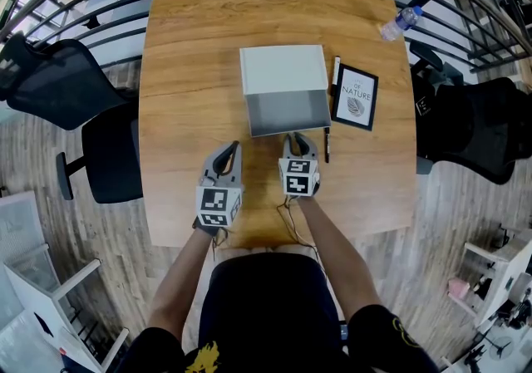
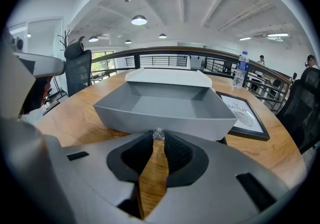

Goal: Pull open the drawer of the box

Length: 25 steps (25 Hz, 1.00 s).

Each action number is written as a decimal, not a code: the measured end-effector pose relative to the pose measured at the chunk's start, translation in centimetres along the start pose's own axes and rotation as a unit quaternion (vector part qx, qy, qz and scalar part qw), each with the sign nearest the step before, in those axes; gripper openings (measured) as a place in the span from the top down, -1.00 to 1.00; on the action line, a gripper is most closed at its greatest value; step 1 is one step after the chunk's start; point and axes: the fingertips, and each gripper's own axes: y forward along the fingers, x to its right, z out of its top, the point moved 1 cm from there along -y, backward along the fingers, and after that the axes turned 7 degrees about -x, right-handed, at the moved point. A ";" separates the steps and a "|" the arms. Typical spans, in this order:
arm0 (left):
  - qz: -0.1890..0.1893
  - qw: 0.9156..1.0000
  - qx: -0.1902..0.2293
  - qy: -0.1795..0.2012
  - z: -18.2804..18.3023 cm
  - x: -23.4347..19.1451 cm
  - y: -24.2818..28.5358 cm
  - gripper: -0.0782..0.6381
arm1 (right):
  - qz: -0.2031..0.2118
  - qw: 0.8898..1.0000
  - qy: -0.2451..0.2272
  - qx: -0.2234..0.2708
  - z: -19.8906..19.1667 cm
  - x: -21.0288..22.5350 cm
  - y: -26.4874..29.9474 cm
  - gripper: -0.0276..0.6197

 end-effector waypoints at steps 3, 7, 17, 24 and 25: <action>-0.001 1.000 -0.001 0.000 0.0 0.1 0.1 0.73 | -0.001 1.000 0.002 0.001 0.1 0.0 -0.1 0.71; -0.001 1.000 0.001 -0.002 0.1 0.3 0.2 0.73 | 0.001 1.000 0.008 0.004 0.0 -0.2 -0.4 0.71; -0.001 1.000 -0.002 -0.002 -0.2 0.6 0.0 0.73 | 0.003 1.000 0.005 0.003 -0.1 -0.4 -0.3 0.71; 0.001 1.000 0.002 -0.001 -0.1 0.9 -0.4 0.73 | 0.006 1.000 0.012 0.010 0.0 -1.1 -0.9 0.71; 0.002 1.000 0.002 -0.001 -0.1 1.0 -0.6 0.73 | 0.006 1.000 0.012 0.009 0.0 -1.1 -0.9 0.71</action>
